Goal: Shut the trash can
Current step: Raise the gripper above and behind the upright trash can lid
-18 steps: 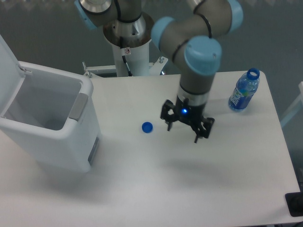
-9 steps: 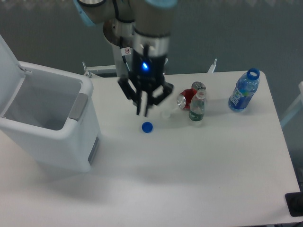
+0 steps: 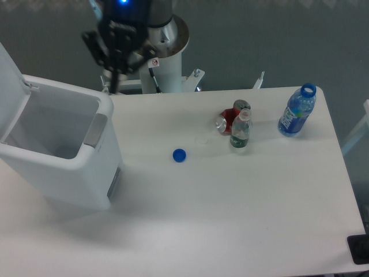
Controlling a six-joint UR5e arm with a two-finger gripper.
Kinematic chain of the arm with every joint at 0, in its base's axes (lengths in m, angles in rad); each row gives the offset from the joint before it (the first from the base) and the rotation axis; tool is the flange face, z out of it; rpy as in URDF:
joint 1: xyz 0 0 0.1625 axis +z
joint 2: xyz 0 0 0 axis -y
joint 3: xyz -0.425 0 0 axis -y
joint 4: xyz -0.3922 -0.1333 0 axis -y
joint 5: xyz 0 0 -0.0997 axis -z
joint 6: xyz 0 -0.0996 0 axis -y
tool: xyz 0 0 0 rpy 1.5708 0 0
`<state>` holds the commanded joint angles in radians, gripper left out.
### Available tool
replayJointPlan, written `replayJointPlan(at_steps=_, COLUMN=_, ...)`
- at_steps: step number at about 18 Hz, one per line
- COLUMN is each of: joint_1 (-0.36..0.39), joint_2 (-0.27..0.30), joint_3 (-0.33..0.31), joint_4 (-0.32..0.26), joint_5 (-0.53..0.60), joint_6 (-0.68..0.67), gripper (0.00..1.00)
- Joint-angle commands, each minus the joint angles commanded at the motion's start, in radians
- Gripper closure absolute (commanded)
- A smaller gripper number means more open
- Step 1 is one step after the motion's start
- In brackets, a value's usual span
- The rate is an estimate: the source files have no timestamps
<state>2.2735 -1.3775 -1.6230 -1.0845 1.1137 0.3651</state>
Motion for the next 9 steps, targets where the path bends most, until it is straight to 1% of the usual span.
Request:
replayJointPlan(at_steps=2, joint_1=-0.057, joint_2=-0.002, joint_3=0.003, joint_4=0.014, joint_5=-0.002, joint_6=0.000, gripper=1.00)
replayJointPlan(at_steps=3, joint_1=-0.077, joint_2=0.000, joint_3=0.003, joint_4=0.034, joint_5=0.000, joint_6=0.000, gripper=1.00)
replayJointPlan(at_steps=8, joint_1=-0.149, joint_2=-0.008, joint_3=0.032, joint_4=0.049, joint_5=0.000, joint_6=0.011, gripper=1.00)
replayJointPlan(at_steps=9, joint_1=-0.169, joint_2=-0.008, joint_3=0.034, joint_4=0.064, joint_5=-0.002, joint_6=0.011, gripper=1.00)
